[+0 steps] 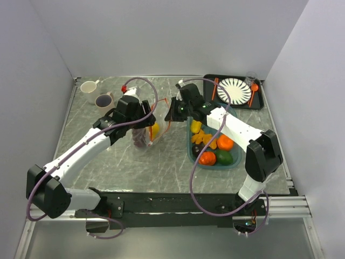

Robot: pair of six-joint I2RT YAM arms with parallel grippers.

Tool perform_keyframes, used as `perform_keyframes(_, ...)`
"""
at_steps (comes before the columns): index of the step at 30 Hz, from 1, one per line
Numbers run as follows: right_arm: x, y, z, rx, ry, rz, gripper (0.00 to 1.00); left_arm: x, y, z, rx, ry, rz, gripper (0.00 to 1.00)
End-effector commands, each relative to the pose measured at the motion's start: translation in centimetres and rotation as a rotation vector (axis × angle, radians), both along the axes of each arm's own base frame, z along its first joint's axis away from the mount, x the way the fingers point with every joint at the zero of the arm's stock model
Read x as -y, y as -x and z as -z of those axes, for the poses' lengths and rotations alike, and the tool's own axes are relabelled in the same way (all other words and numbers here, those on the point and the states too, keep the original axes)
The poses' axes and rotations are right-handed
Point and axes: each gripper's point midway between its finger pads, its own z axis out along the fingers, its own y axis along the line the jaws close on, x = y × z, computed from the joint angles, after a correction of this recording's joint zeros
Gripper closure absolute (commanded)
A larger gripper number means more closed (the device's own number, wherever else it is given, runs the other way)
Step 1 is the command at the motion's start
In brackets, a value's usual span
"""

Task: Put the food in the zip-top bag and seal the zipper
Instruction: Adjust the zipper food storage bag at the center of the board.

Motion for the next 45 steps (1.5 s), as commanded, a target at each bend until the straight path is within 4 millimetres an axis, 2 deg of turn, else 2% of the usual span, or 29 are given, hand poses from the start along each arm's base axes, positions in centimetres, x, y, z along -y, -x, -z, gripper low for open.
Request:
perform_keyframes(1, -0.7, -0.4, -4.7, 0.089, -0.097, -0.015, 1.0, -2.1, -0.1, -5.1, 0.12, -0.006, -0.078, 0.3)
perform_keyframes(3, -0.8, -0.4, -4.8, 0.085, -0.103, -0.018, 1.0, -2.6, 0.2, -6.1, 0.146, 0.001, -0.086, 0.27)
perform_keyframes(6, -0.9, -0.4, -5.1, 0.081, -0.107, -0.012, 1.0, -2.7, 0.9, -6.7, 0.146, 0.013, -0.077, 0.28)
perform_keyframes(9, -0.9, -0.6, -5.5, 0.087, -0.104, -0.002, 1.0, -2.6, 1.7, -6.3, 0.126, 0.004, -0.074, 0.34)
perform_keyframes(11, -0.8, -0.7, -5.7, 0.087, -0.1, 0.007, 1.0, -2.5, 2.2, -5.9, 0.114, -0.012, -0.076, 0.43)
perform_keyframes(12, -0.7, -0.7, -5.7, 0.087, -0.097, 0.008, 1.0, -1.6, 2.9, -5.7, 0.108, -0.022, -0.052, 0.44)
perform_keyframes(13, -0.7, -0.7, -5.6, 0.084, -0.089, 0.011, 1.0, -1.7, 2.9, -5.6, 0.11, -0.042, -0.077, 0.45)
perform_keyframes(15, -0.5, -0.9, -5.7, 0.089, -0.081, 0.019, 1.0, -0.6, 3.9, -5.4, 0.096, -0.065, -0.056, 0.48)
perform_keyframes(23, -0.1, -1.0, -5.4, 0.082, -0.055, 0.04, 1.0, -0.2, 4.2, -6.3, 0.14, -0.06, -0.096, 0.57)
perform_keyframes(27, 0.2, -1.0, -5.8, 0.097, -0.052, 0.056, 1.0, -0.2, 3.7, -5.4, 0.11, -0.141, -0.131, 0.64)
perform_keyframes(35, 0.7, -1.2, -5.9, 0.105, -0.024, 0.072, 1.0, 1.4, 3.7, -6.2, 0.129, -0.183, -0.116, 0.63)
perform_keyframes(45, 0.6, -0.9, -6.9, 0.119, -0.052, 0.07, 0.99, 2.0, 3.8, -3.5, 0.08, -0.34, -0.144, 0.58)
